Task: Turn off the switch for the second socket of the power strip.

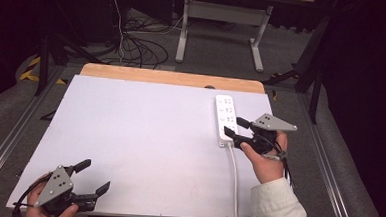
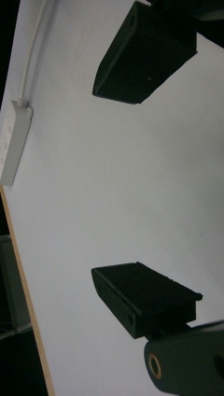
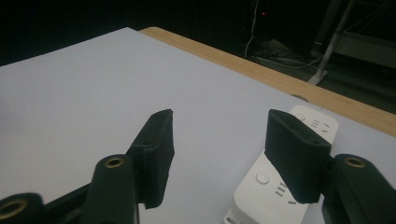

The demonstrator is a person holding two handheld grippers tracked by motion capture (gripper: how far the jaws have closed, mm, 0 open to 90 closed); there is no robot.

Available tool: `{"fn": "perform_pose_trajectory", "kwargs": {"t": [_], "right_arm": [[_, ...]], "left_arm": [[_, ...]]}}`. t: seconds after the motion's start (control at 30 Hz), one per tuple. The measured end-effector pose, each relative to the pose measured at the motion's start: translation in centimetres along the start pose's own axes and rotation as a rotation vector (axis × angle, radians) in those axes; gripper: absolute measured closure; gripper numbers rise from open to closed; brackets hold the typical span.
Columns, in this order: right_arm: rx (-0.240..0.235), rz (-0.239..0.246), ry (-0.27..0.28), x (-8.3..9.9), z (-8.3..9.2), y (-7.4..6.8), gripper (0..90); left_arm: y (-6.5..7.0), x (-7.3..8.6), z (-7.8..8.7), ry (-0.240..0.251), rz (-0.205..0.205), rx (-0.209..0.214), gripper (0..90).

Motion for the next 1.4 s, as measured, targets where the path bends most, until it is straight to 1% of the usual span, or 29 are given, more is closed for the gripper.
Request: {"fn": "perform_pose_trajectory", "kwargs": {"t": [0.13, 0.17, 0.3, 0.4, 0.47, 0.53, 0.57, 0.7, 0.8, 0.9, 0.97, 1.03, 1.13, 1.2, 1.3, 1.4], "right_arm": [[-0.029, 0.014, 0.011, 0.8, 1.2, -0.9, 37.9], [-0.042, 0.015, 0.014, 1.0, 1.5, -1.1, 37.3], [-0.098, 0.017, 0.024, 1.9, 2.4, -2.0, 35.8], [-0.125, 0.028, 0.019, 2.7, 2.9, -2.7, 30.5], [-0.134, 0.036, 0.007, 3.4, 3.1, -3.1, 27.1], [-0.140, 0.045, 0.003, 4.0, 3.3, -3.5, 25.9], [-0.142, 0.049, 0.004, 4.2, 3.5, -3.8, 25.7], [-0.157, 0.064, 0.013, 5.1, 4.0, -4.4, 23.8], [-0.181, 0.070, 0.022, 5.9, 4.1, -4.8, 22.4], [-0.210, 0.065, 0.027, 7.0, 4.0, -5.1, 21.7], [-0.233, 0.057, 0.040, 7.7, 3.9, -5.3, 21.7], [-0.258, 0.043, 0.050, 8.4, 3.7, -5.4, 21.7], [-0.300, 0.007, 0.052, 9.6, 3.3, -5.6, 21.7], [-0.310, 0.001, 0.048, 10.2, 3.1, -5.7, 21.7], [-0.308, 0.008, 0.039, 11.0, 2.9, -6.0, 21.9], [-0.272, 0.032, 0.003, 11.8, 2.5, -6.1, 22.1]], "left_arm": [[-0.1, -0.1, 0.0, -0.001, -0.012, -0.003, 13.2], [-0.1, -0.1, 0.0, 0.000, -0.005, -0.001, 13.2], [0.0, 0.0, -0.1, -0.004, -0.004, 0.000, 13.2], [0.0, -0.1, 0.0, -0.002, -0.002, 0.002, 13.3], [0.0, -0.1, 0.0, -0.002, -0.001, 0.002, 13.3], [0.0, -0.1, 0.0, -0.001, -0.002, 0.003, 13.2], [0.1, -0.1, 0.0, -0.001, 0.003, 0.004, 13.2], [0.0, -0.1, 0.0, -0.001, -0.005, 0.002, 13.1], [0.0, -0.1, 0.1, 0.000, -0.007, 0.004, 12.8], [0.0, -0.1, 0.1, 0.000, -0.007, 0.005, 12.8], [0.0, -0.1, 0.1, 0.000, -0.008, 0.004, 12.8], [0.0, -0.1, 0.1, 0.000, -0.007, 0.003, 12.9], [0.0, -0.1, 0.0, 0.000, -0.008, 0.002, 12.9], [0.0, -0.1, 0.0, -0.001, -0.007, 0.003, 13.0], [0.1, -0.1, 0.0, -0.002, -0.005, 0.005, 13.1], [0.1, -0.1, 0.0, -0.005, -0.006, 0.005, 13.2]]}}
Point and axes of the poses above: each handheld gripper's, and its own axes: z roughly backward along the jaws, x roughly out of its underside, y roughly to its right, the point moved 6 cm from there along -z, roughly forward along the jaws, and after that the axes turned 11 degrees about -y, right-handed, at the moved point
